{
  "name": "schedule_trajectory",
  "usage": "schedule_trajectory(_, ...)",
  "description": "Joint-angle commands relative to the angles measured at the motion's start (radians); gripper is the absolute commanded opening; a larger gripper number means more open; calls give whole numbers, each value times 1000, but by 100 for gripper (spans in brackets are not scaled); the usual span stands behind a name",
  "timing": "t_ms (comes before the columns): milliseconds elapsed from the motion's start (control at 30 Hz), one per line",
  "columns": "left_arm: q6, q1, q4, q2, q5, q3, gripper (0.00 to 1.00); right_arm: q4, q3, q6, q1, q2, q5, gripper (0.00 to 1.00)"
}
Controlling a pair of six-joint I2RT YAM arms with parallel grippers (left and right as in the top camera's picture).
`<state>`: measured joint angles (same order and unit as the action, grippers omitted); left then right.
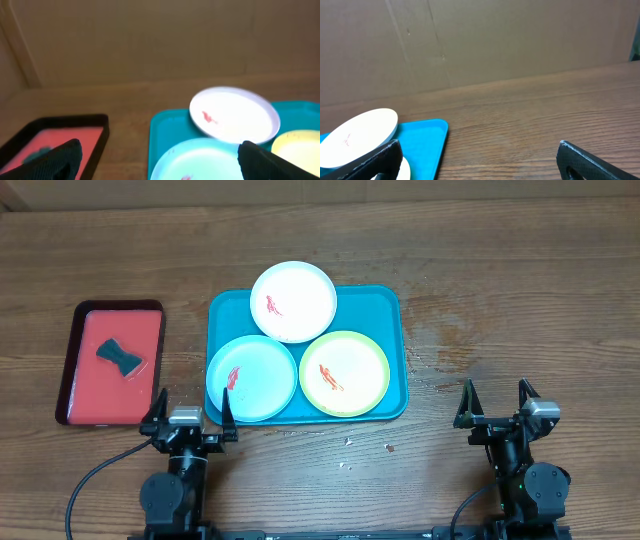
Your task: Clean dirty plates on tray and stack at the side
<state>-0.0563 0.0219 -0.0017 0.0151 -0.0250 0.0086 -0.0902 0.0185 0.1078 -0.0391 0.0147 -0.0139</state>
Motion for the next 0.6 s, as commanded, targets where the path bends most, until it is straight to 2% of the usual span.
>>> schedule_trajectory(0,-9,2,97,-5,-118,-4,100,6,-10,-4,4,-12,1,100)
schedule_trajectory(33,-13,2,162,-5,-160,-4,100,6,-10,-4,4,-12,1,100)
schedule_trajectory(267,-22,4,404,-4,-133,11,100,6,-10,-5,4,-12,1,100)
schedule_trajectory(467,-39,4,364,12,-100,137,100,6,-10,-4,4,-12,1,100)
schedule_trajectory(567,-56,4,233,89,-33,269,100,6,-10,-4,4,-12,1,100)
